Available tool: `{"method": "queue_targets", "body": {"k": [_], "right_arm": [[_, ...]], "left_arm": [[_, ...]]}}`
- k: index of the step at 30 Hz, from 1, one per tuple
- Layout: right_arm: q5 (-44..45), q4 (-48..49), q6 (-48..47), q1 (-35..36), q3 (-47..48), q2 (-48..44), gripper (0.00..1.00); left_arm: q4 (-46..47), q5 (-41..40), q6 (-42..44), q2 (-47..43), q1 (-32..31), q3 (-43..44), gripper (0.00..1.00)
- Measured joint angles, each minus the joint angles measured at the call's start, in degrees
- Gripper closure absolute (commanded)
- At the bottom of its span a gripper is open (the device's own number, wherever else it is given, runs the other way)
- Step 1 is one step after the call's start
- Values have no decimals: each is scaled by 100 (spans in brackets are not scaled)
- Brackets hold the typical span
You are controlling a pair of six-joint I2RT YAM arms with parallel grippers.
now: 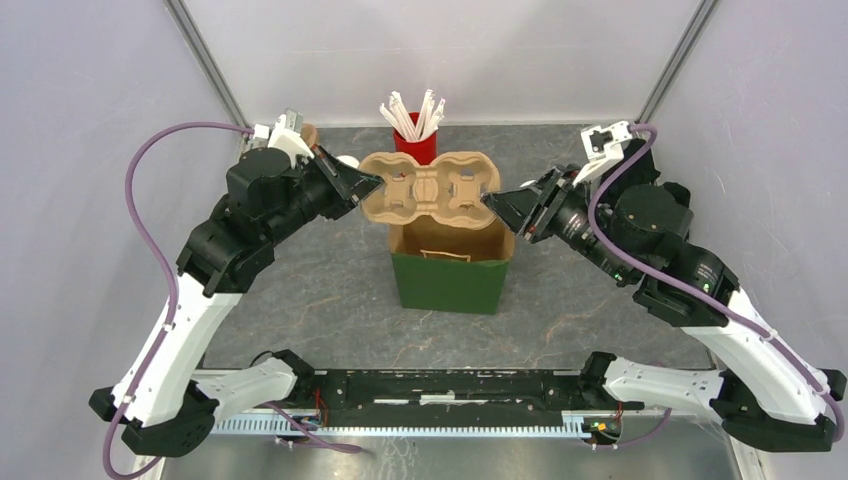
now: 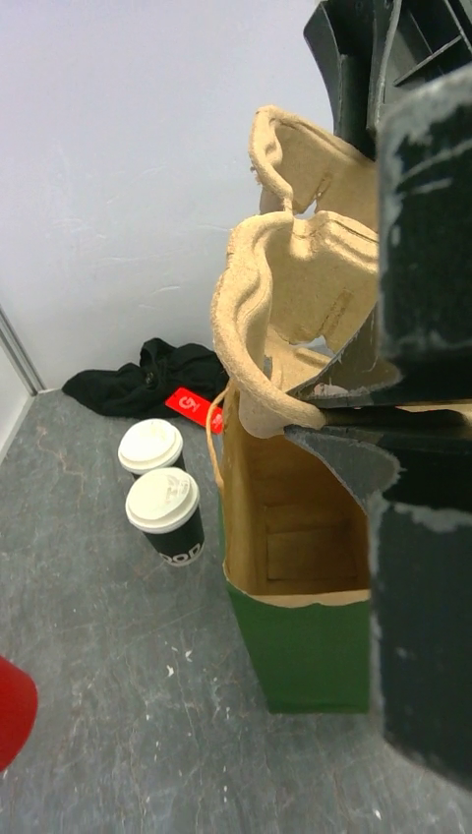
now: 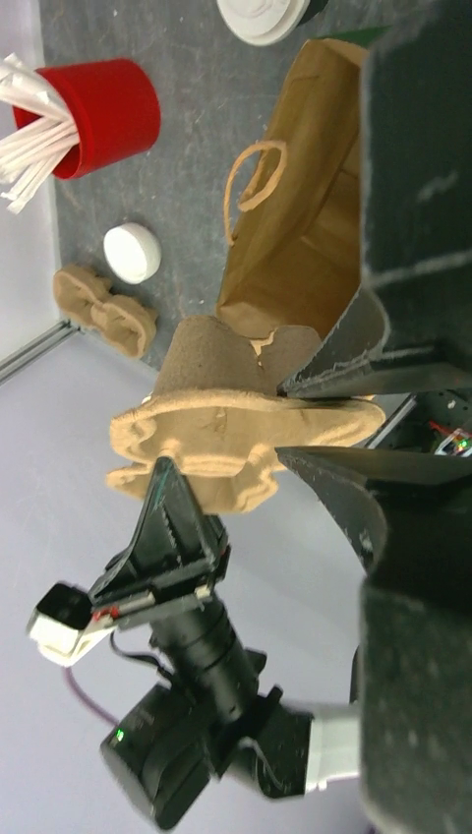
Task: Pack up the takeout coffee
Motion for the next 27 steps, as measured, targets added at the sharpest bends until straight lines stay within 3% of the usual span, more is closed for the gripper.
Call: {"method": "queue_targets", "body": {"k": [2,5,9,11,14,18,27], "right_arm": [[2,-81,-70,0,-20,35,62],[37,-197,-173,0,-20,103,69],[109,-308,-286,0,-20,173,91],[170,-348,-354,0,-17,195,100],[315,-409,-417,2,-13,195,100],[437,-496,-640,2,-11,61,100],[466,-809,-962,35,61,-446,100]], "left_arm": [[-94,-15,83,13,0,17,91],[-225,-57,173,39,2,17,91],[-319,-131,249,55,4,17,89],[-348,-142,275,55,4,17,71],[-374,-144,352,57,4,17,34],[-459,-179,409,63,2,20,14],[-986,-83,428,302,-76,26,16]]}}
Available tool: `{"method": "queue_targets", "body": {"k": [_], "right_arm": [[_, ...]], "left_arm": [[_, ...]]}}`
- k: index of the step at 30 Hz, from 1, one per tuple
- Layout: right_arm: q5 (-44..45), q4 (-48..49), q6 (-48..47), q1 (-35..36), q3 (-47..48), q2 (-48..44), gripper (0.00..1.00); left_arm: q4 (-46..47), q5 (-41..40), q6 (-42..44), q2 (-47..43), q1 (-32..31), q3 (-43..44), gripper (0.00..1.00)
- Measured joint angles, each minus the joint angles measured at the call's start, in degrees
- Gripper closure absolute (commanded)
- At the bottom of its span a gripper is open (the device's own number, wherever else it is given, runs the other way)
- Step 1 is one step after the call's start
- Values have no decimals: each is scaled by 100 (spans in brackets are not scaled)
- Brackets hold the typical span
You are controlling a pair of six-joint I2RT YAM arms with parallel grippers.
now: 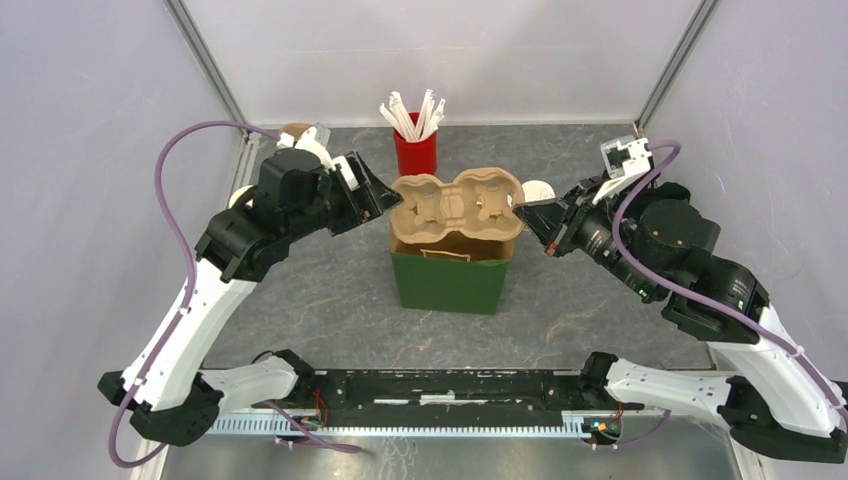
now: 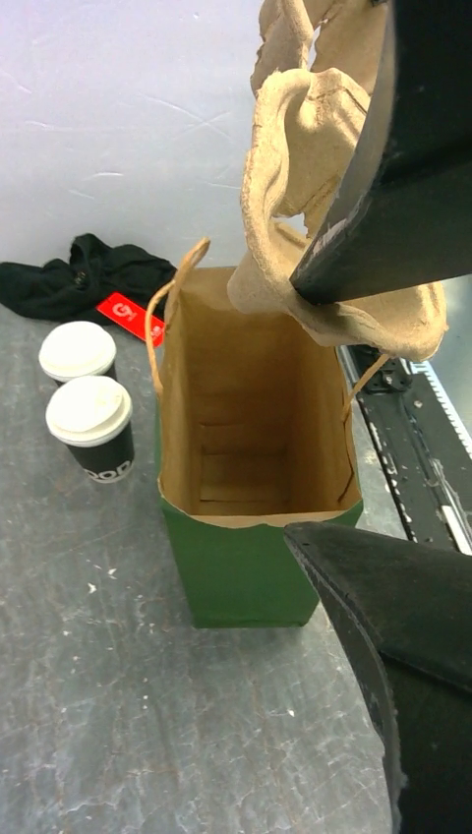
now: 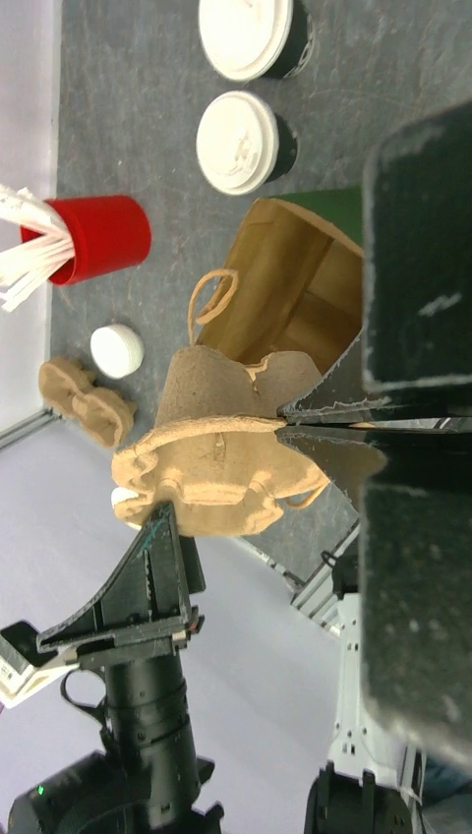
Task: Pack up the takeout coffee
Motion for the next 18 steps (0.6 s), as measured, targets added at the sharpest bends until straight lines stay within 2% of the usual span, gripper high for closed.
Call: {"method": "queue_targets", "body": {"k": [5,7,11,18], "right_arm": [[278,-374,22,4,74,181,100],[378,-562,17,4,229,367,100],[566,-898,-13,4,505,673,100],[885,-1300,-162,2,612,809,100]], "left_arm": [[-138,101,-2,111,0,-81,28],[-155,107,-2,140,0,-133,28],[-219,79,-2,197,22,-168,8],[55,337,48,-7,55,-420,3]]}}
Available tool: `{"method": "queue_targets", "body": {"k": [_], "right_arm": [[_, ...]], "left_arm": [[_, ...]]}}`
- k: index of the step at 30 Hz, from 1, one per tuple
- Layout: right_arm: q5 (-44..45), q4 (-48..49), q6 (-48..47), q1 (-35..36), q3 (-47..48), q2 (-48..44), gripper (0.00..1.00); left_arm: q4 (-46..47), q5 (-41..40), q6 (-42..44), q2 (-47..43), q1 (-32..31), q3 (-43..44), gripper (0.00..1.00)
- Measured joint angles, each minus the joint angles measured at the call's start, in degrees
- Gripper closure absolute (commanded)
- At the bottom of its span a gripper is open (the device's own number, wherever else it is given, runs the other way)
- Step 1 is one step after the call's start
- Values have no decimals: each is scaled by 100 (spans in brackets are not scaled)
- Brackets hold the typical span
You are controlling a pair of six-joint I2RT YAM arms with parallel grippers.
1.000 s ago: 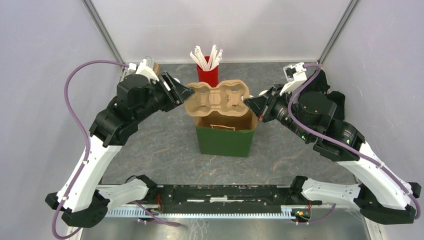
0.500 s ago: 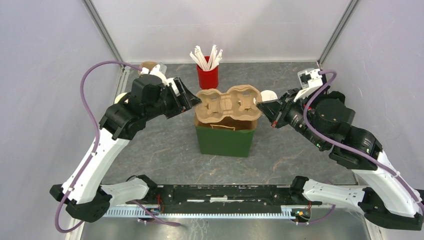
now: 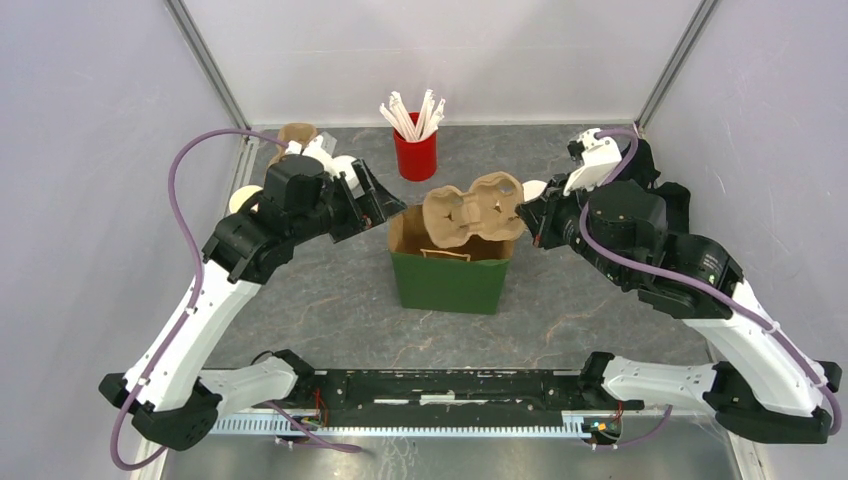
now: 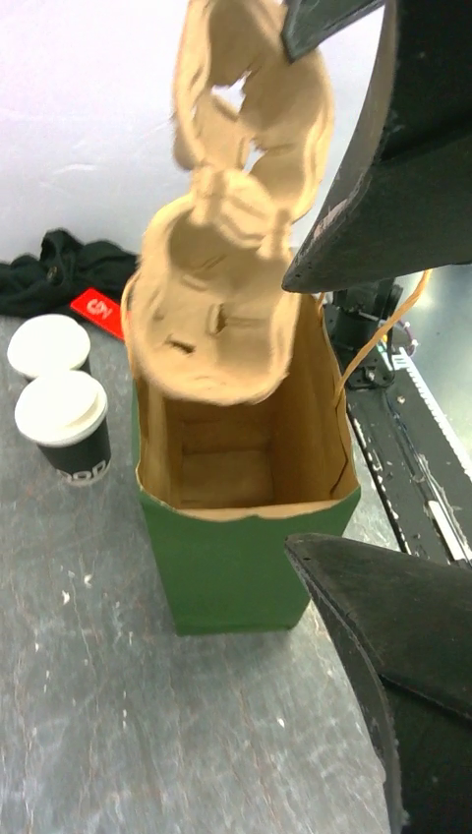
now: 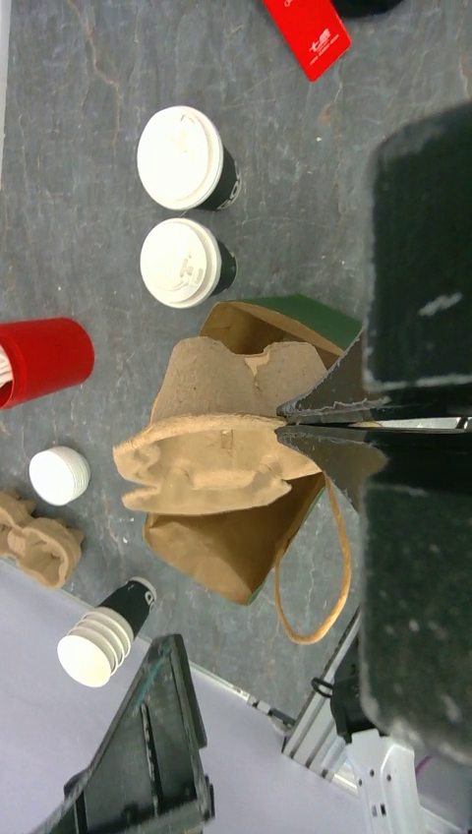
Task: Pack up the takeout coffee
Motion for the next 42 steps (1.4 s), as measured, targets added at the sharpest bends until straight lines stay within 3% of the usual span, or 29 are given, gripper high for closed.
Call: {"method": "queue_targets", "body": {"k": [6,11,14,20,24,34,42], "right_arm": [[48,-98,-28,-9,9,208,100],[37,-306,153,-9,144,376,100],[15,-474,354,-9,361,435,100],[-98,-844,872,-9,706,566,100],[-118,-1097,1152,-9,682,671,100],[-214,-1401,1432,-11,658,1025,100],[-118,-1488,1670,-9,581,1266,100]], "left_arm": [[599,544,-2,-142,24,-332,3],[527,323,-22,-96,26,-337,31],[267,13,-63,52,26,-291,40],[-129,-273,-63,472,26,-269,46],[-240,-328,-55,540,26,-269,60],[-203,-330,-46,667,26,-363,84],[-149,-201,-46,669,26,-529,94]]}}
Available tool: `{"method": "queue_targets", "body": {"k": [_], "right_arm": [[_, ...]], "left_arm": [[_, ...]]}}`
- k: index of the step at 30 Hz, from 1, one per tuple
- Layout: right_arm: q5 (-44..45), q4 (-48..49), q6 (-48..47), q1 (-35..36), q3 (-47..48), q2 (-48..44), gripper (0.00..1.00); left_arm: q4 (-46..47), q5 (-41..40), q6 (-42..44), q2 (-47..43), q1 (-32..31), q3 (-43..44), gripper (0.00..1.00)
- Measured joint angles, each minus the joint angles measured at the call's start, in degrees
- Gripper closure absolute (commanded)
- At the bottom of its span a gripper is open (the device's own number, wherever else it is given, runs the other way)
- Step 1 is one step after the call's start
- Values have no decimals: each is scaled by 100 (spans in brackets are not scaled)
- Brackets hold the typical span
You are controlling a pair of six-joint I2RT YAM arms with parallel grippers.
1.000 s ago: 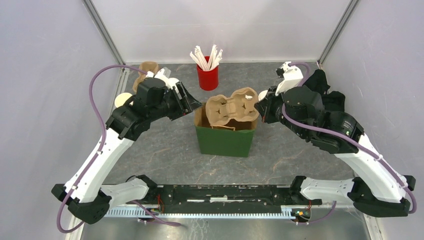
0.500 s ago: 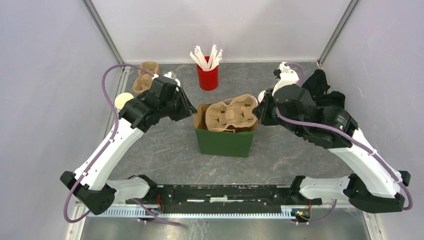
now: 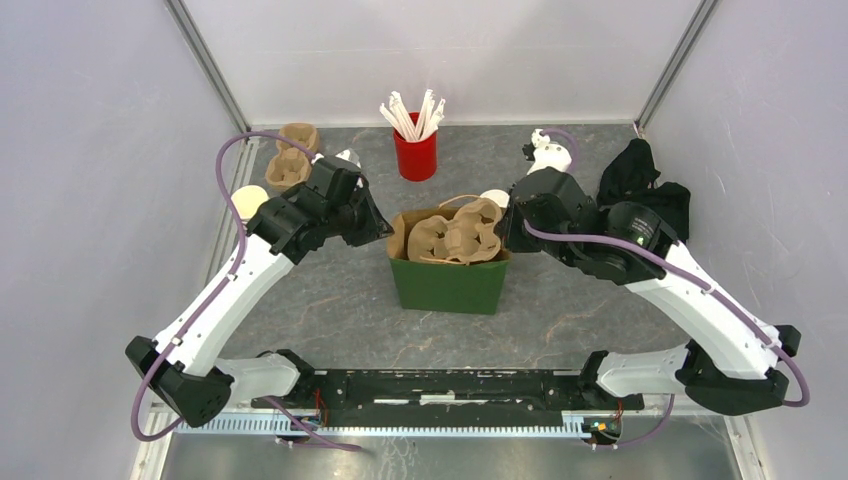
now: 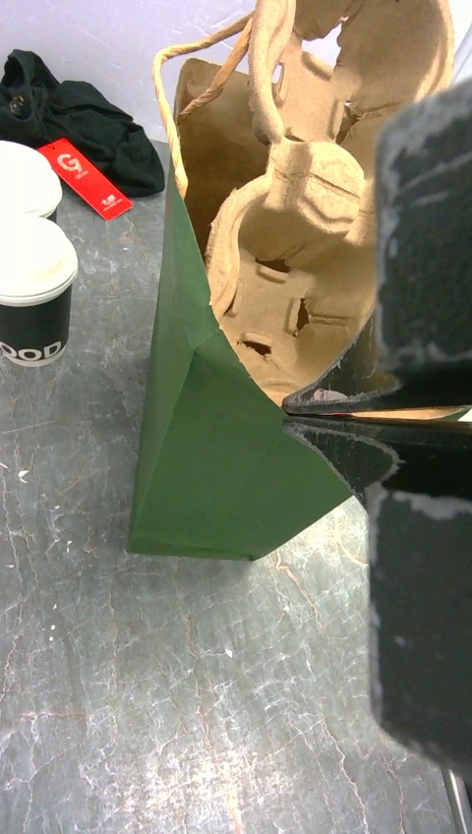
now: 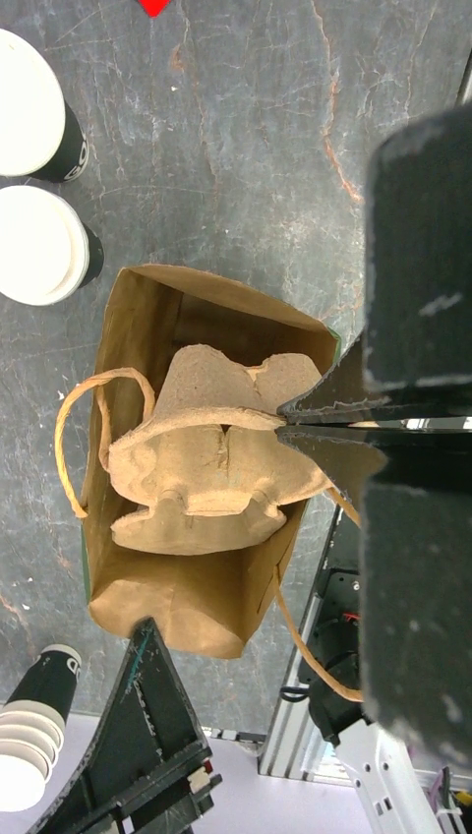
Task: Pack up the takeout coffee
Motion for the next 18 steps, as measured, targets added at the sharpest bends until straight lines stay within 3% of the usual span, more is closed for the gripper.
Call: {"method": "queue_targets", "body": {"k": [18], "right_arm": [[162,356,184,-42,-496,487,100]], "left_arm": [[293,304,48,-35,0,-138,98]]}}
